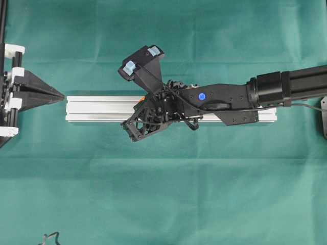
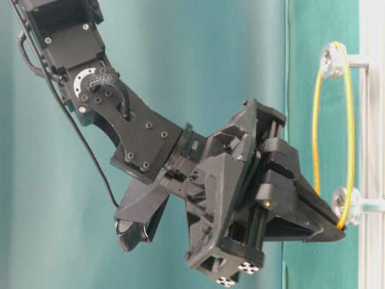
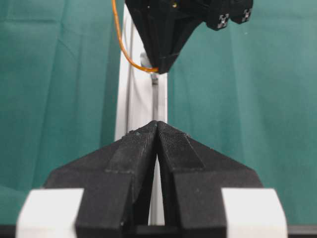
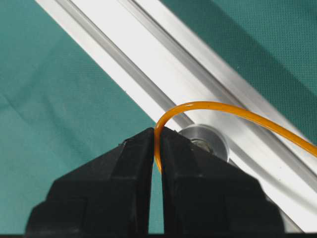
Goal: Hook the rubber onto the shaft.
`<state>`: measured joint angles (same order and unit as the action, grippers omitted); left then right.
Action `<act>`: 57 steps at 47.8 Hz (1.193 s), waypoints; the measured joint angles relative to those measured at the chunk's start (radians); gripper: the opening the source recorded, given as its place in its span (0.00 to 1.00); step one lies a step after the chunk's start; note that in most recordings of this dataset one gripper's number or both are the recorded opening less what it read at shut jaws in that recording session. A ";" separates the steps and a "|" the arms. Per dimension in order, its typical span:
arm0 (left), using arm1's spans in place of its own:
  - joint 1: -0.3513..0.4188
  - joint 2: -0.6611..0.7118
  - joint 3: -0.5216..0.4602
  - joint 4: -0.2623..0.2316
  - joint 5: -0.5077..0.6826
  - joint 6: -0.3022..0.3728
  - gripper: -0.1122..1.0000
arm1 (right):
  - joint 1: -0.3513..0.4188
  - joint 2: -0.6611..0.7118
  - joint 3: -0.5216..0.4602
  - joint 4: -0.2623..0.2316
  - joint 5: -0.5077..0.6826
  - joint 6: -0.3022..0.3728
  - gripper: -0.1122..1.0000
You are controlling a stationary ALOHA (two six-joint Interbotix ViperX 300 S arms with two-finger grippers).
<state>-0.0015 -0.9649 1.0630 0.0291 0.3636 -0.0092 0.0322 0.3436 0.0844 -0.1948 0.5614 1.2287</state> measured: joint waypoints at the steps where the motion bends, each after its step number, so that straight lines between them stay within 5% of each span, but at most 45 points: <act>1: 0.000 0.000 0.000 0.000 0.000 0.000 0.10 | 0.000 0.000 -0.002 -0.002 0.000 -0.003 0.16; 57: 0.000 0.000 0.000 0.000 0.000 0.000 0.10 | -0.003 0.038 -0.017 -0.003 -0.028 -0.003 0.16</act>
<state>-0.0015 -0.9649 1.0630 0.0291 0.3636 -0.0092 0.0291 0.3820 0.0675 -0.1979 0.5338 1.2257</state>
